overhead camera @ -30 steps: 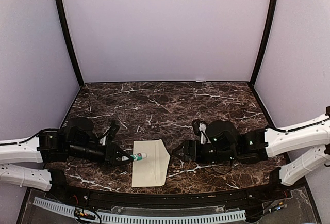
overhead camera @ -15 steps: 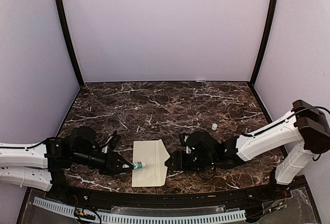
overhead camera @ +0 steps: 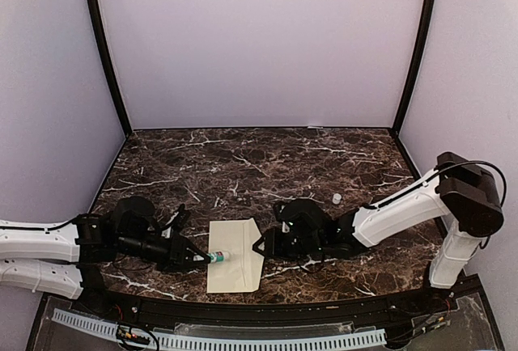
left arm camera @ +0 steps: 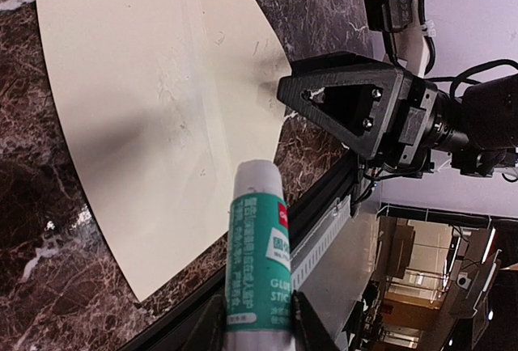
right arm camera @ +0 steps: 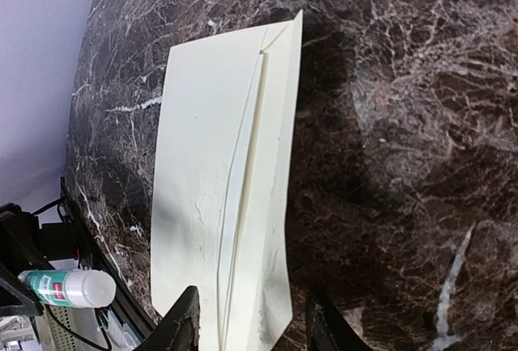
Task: Place the letter into the envelope and seal it
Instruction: Paint the envelope at the center of the board.
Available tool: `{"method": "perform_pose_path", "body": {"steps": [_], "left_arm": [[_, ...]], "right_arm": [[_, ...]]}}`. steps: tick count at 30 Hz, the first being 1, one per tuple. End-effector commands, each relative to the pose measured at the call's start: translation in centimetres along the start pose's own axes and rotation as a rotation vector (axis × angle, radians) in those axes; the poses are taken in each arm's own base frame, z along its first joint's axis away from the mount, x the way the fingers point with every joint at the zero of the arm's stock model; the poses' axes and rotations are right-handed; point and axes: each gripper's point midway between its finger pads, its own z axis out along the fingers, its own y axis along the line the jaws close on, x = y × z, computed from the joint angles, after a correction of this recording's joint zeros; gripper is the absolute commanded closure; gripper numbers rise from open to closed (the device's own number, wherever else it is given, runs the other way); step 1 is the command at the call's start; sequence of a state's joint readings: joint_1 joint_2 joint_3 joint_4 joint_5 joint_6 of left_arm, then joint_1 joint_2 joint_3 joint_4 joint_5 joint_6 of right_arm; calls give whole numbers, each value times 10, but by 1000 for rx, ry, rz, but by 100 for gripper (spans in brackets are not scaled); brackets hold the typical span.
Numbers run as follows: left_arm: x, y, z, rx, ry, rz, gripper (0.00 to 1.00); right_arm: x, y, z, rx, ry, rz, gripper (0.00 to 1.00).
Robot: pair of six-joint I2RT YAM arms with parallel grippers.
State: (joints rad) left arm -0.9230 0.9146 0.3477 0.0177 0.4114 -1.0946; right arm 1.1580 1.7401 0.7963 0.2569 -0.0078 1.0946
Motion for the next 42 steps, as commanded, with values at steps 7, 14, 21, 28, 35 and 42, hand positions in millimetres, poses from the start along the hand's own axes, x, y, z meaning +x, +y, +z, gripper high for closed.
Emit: {"method": "perform_pose_path", "body": {"steps": [7,14,21,28,35,42], "left_arm": [[-6,-8,-5,36,-30,30,100],[-7,-8,-2,31,-27,35,100],[-6,1,4,-23,-1,34,100],[-9,4,8,-86,25,61,100],[-5,9,19,-132,96,81,100],[-7,18,28,-173,113,77,100]], "right_arm": [[-20,10,15,-24,-25,-7,76],[-18,10,18,-22,-11,-3,86],[-16,7,18,-9,-4,-7,99],[-17,8,20,-3,4,-15,100],[-18,10,20,0,4,-19,100],[-20,12,20,8,0,-29,100]]}}
